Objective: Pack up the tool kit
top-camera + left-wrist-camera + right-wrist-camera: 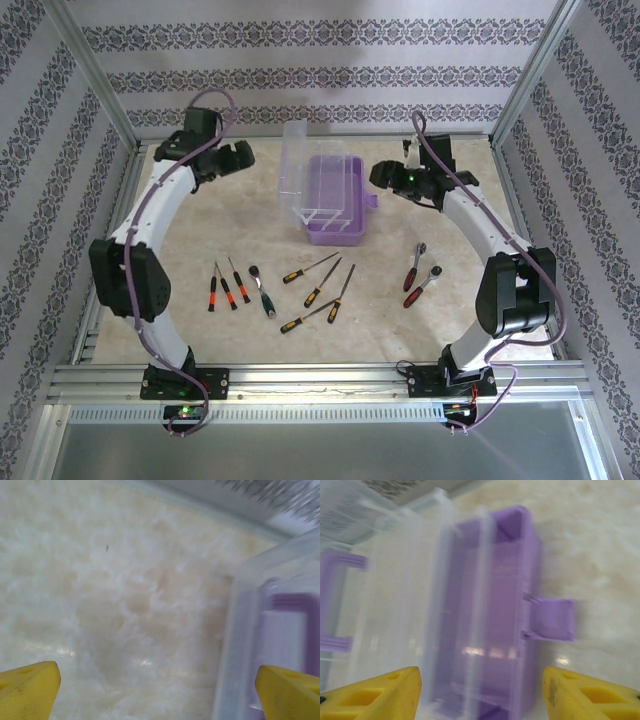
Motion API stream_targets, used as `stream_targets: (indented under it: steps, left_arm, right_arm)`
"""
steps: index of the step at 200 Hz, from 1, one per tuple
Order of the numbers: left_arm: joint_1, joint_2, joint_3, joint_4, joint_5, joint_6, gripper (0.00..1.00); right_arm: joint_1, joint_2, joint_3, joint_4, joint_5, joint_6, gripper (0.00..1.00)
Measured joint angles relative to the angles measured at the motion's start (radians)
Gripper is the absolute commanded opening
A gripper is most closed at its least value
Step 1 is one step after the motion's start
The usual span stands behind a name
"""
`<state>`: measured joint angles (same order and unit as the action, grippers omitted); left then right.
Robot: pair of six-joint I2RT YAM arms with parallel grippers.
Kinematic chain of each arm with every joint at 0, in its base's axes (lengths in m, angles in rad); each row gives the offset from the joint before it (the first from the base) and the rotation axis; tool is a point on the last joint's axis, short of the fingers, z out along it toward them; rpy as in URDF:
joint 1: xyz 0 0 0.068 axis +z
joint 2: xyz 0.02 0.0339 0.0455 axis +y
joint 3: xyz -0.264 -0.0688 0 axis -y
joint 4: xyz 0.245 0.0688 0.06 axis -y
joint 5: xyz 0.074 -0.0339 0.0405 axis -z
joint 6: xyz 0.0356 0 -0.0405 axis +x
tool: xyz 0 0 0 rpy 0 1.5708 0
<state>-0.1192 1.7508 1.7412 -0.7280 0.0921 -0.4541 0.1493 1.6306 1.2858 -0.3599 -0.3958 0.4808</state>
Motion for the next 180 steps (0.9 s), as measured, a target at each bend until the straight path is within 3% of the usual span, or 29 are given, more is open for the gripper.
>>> stream_targets:
  steps: [36, 67, 95, 147, 180]
  left_arm:
    - [-0.101, 0.060, 0.304, -0.134, -0.019, 0.045, 1.00]
    - [-0.243, 0.258, 0.620, -0.298, -0.019, 0.093, 1.00]
    - [-0.305, 0.459, 0.859, -0.449, -0.039, 0.125, 1.00]
    - [-0.330, 0.560, 0.908, -0.606, -0.180, 0.164, 1.00]
    - [-0.333, 0.560, 0.906, -0.613, -0.194, 0.180, 0.95]
  right_arm:
    - [-0.002, 0.021, -0.074, 0.010, 0.014, -0.011, 0.65]
    - [-0.001, 0.060, -0.093, 0.049, 0.002, -0.010, 0.65]
    - [0.005, 0.099, -0.093, 0.070, -0.014, -0.010, 0.65]
    - [0.038, 0.134, -0.093, 0.083, -0.029, -0.011, 0.64]
    - [0.054, 0.160, -0.093, 0.091, -0.032, -0.011, 0.61]
